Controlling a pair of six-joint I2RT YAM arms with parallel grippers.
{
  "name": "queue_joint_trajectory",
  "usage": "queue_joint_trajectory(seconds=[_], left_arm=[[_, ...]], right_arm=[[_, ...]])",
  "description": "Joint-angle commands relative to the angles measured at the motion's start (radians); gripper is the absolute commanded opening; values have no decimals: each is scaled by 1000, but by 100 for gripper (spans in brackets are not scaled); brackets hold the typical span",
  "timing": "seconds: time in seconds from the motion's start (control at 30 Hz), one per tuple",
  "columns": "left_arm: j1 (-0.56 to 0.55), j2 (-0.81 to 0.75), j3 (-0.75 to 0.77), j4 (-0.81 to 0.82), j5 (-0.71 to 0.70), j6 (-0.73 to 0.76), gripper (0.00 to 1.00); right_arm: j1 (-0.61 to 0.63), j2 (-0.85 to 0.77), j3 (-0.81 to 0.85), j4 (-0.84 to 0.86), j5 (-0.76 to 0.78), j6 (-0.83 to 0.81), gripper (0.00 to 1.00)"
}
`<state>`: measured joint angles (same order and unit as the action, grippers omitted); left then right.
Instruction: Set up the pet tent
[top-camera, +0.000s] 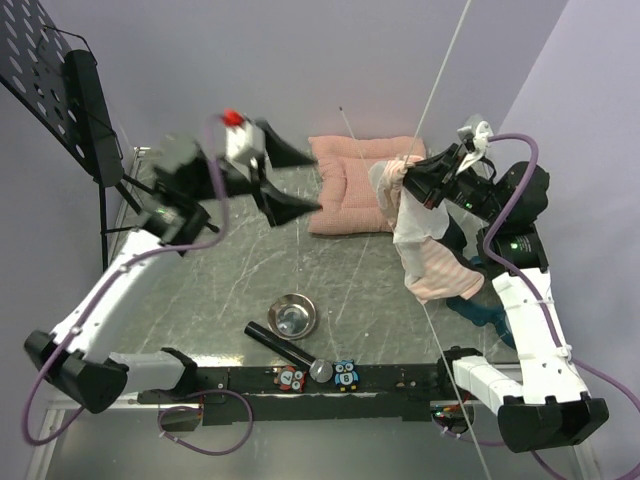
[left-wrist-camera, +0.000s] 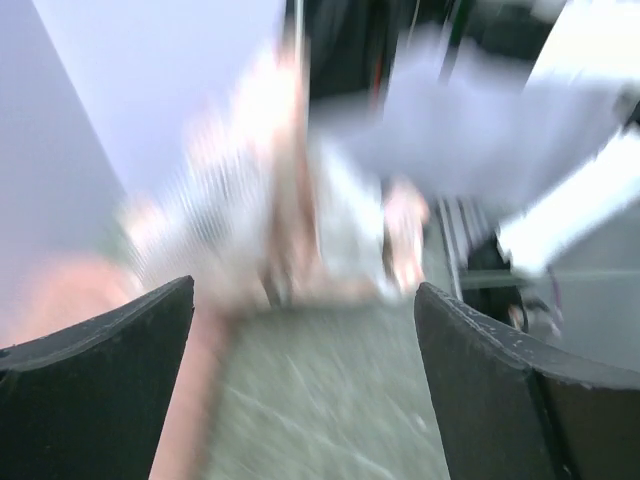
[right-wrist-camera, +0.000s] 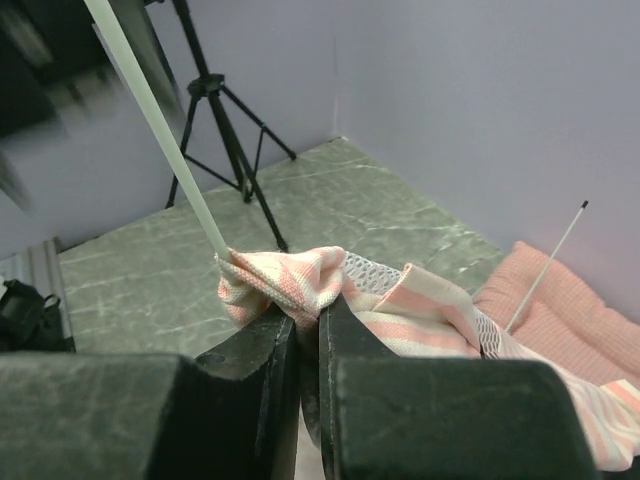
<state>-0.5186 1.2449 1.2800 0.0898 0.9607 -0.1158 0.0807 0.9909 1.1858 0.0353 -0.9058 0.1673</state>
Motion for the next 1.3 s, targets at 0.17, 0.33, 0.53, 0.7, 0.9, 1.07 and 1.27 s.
queue_joint_trajectory(seconds=[0.17,0.33,0.53,0.7,0.9,1.07,1.27], left_arm=[[2,126,620,-10,-60,-275,92],[0,224,823,111,-112,-484,86],[-12,333,933,212,-165,-722,78],[-58,361,986,243,-181,-739,77],[-84,358,989,246,-191,-728,70],[-86,350,993,268,-189,-739,54],[-78,314,955,307,-181,-757,46]], right_arm=[[112,-21,-84,-3,28,-6,0],[186,-31,-135,-21,48,-23,0],[289,-38,-190,-31,90,-40,0],[356,-32,-218,-31,113,-54,0],[425,-29,-252,-31,133,-71,0],[447,-23,-270,-29,142,-71,0],[456,-29,-287,-21,146,-63,0]])
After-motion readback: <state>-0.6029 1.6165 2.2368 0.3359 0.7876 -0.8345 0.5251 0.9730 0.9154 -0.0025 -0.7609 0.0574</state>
